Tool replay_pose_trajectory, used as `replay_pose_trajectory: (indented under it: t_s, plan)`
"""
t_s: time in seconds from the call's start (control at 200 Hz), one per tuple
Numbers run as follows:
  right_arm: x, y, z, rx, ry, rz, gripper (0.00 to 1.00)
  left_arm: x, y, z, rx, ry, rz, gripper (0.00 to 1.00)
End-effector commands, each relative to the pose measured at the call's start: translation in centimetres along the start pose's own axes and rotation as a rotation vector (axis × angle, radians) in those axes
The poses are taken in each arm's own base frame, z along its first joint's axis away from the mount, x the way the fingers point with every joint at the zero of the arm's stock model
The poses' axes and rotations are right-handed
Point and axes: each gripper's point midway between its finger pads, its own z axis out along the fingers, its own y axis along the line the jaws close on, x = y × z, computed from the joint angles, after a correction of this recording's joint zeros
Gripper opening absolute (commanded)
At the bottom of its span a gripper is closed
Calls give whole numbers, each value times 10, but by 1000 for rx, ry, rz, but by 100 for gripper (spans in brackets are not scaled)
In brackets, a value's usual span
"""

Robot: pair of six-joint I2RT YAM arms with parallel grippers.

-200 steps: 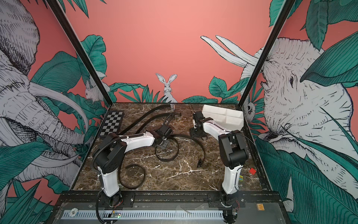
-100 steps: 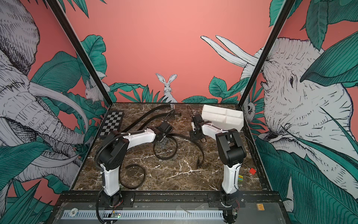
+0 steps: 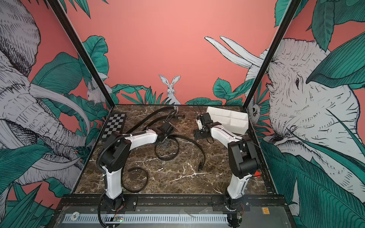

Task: Place the belts into the storage roll
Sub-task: Roll the belt at the center of the board.

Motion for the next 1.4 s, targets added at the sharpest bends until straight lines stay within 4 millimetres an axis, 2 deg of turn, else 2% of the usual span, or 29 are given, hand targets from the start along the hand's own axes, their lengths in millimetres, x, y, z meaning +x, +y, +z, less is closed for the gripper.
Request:
replay_pose_trajectory:
  t_s: [0.0,0.145,0.335,0.41,0.59,0.695,0.71,0.815,0.91,1.085,1.25,1.305,1.396]
  plan:
    - [-7,31,15,-78,35,-133,75,7,2,-2,8,23,6,0]
    - [-8,53,34,-128,66,-187,75,7,2,-1,8,25,2,0]
    - [0,54,54,-123,109,-197,70,9,1,0,3,30,2,0]
    - [6,48,59,-90,132,-199,61,9,3,1,-9,33,4,0]
    - [22,18,56,16,160,-143,21,11,12,8,-45,59,-15,0]
    - [28,-10,44,50,135,-27,13,10,19,14,-73,80,-28,0]
    - [38,-14,44,47,153,-3,12,10,20,15,-79,83,-30,0]
    - [53,-37,32,71,155,100,10,9,29,22,-112,110,-45,0]
    - [71,-45,24,83,205,157,10,8,36,30,-135,136,-67,0]
    - [105,-29,24,8,259,252,10,1,33,44,-101,145,-119,0]
    - [123,-5,23,-85,269,318,11,-6,26,51,-69,143,-146,0]
    - [131,-6,18,-65,283,321,11,-6,27,52,-68,146,-152,0]
    - [143,-18,7,8,281,342,10,-6,26,51,-51,143,-155,0]
